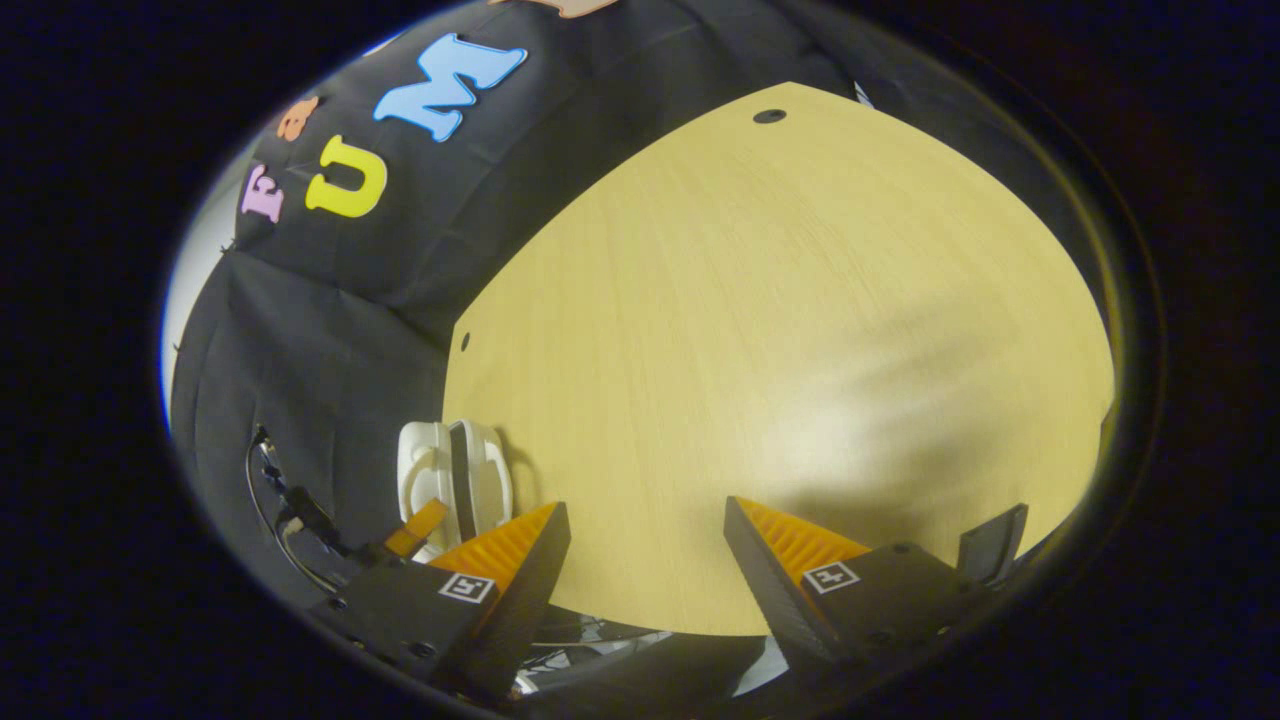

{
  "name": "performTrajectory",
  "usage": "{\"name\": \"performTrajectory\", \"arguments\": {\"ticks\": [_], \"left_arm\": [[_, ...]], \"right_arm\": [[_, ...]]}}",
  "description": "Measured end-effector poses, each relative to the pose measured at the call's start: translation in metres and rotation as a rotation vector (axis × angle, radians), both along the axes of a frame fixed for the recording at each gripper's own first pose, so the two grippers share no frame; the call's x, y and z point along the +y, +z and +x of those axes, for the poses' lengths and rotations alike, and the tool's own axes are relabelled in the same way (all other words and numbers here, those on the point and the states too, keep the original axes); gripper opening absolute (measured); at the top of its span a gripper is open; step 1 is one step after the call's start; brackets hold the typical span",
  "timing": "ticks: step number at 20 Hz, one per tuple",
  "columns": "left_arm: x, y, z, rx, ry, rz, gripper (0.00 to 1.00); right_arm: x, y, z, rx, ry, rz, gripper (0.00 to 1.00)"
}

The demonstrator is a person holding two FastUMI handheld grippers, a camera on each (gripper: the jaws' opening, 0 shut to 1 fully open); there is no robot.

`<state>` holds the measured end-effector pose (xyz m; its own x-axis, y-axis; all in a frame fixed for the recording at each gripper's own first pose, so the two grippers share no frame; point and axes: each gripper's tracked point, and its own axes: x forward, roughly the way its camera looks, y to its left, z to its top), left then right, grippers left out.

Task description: First open the suitcase, pack the skin care products into it, and then close the suitcase.

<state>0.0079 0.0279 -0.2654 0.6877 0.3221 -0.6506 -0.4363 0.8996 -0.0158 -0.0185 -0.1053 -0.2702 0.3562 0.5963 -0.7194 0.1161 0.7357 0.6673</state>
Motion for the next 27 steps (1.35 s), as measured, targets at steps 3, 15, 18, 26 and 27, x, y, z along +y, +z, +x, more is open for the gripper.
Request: {"name": "performTrajectory", "arguments": {"ticks": [3, 15, 18, 26, 27], "left_arm": [[0.006, 0.044, -0.008, -0.065, 0.086, 0.079, 1.00], [-0.156, 0.248, 0.015, -0.595, 0.014, 0.296, 1.00], [-0.197, 0.271, 0.028, -0.742, 0.000, 0.317, 1.00], [-0.302, 0.225, 0.050, -0.885, -0.176, 0.243, 0.99], [-0.311, 0.211, 0.052, -0.880, -0.184, 0.196, 0.99]], "right_arm": [[-0.009, 0.004, 0.002, 0.012, 0.012, 0.024, 0.95], [-0.129, 0.140, 0.120, -0.753, -0.018, -0.350, 0.95], [-0.160, 0.211, 0.142, -1.038, -0.155, -0.376, 0.95], [-0.221, 0.234, 0.152, -1.426, -0.324, -0.671, 0.94], [-0.220, 0.227, 0.156, -1.398, -0.331, -0.655, 0.93]]}}
